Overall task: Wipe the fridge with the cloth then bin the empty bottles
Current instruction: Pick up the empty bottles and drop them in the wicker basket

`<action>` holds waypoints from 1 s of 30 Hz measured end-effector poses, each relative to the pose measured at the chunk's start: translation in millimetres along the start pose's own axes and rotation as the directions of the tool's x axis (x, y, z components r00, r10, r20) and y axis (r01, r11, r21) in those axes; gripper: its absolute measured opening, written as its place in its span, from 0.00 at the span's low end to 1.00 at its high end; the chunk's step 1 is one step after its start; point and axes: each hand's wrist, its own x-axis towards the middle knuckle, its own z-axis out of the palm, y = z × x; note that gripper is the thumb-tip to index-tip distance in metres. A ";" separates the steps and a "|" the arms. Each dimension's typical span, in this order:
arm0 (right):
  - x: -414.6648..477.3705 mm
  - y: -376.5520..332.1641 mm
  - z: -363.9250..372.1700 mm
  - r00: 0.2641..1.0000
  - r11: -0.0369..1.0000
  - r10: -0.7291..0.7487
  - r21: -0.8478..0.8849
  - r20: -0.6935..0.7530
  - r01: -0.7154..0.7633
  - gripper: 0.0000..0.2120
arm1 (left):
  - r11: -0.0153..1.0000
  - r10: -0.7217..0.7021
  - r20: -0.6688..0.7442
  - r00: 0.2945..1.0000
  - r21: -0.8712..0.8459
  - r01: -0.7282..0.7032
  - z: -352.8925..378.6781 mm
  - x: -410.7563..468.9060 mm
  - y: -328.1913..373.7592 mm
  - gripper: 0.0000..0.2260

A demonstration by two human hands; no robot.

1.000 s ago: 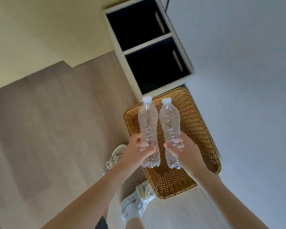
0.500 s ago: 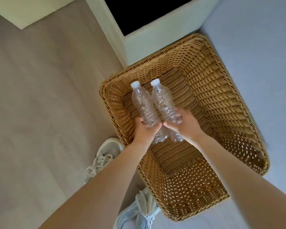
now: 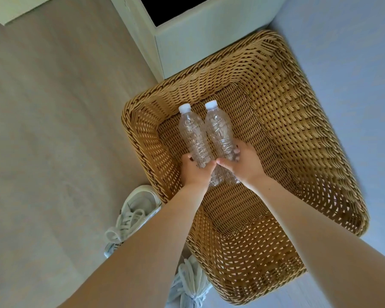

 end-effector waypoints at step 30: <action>-373.0 -260.4 -310.5 0.805 0.956 -0.271 -0.047 -0.528 0.291 0.10 | 0.112 0.823 0.324 0.467 0.712 -0.693 -203.2 -429.3 250.1 0.11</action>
